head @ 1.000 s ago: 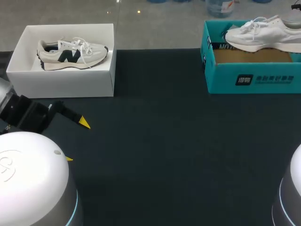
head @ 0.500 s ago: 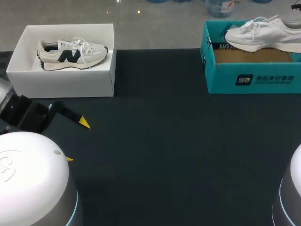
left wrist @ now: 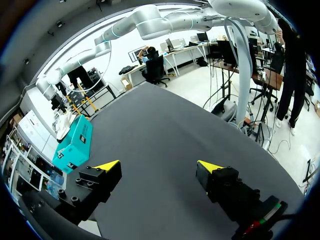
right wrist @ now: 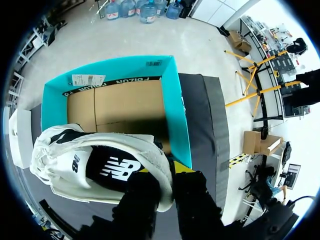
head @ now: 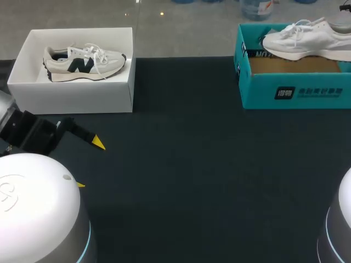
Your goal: Take the shoe out of the shoebox, open the shoe tongue, remove and reinsert the insole, then place the shoe into the shoebox
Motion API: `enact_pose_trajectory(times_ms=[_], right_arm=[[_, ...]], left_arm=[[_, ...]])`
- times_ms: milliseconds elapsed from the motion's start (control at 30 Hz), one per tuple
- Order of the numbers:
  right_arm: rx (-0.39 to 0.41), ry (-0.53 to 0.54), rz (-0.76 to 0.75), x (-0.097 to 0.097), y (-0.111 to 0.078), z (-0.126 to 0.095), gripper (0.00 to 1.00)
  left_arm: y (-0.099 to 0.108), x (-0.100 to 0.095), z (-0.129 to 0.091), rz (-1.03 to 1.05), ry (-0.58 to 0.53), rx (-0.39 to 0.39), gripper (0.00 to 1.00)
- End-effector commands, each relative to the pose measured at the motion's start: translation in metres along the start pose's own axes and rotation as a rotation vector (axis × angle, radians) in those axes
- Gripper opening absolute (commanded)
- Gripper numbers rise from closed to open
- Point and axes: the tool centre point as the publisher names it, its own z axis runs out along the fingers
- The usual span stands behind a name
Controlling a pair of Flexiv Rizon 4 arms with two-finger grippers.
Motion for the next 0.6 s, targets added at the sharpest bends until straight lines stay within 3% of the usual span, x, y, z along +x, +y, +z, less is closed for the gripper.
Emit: enact_pose_trajectory(times_ms=[33,600], right_arm=[[-0.008,0.001,0.002,0.004,0.005,0.001,0.00],[-0.028,0.016,0.026,0.015,0.012,0.021,0.00]], left_arm=[[0.000,0.000,0.000,0.000,0.003,-0.003,1.00],[0.000,0.000,0.000,0.000,0.003,-0.003,1.00]])
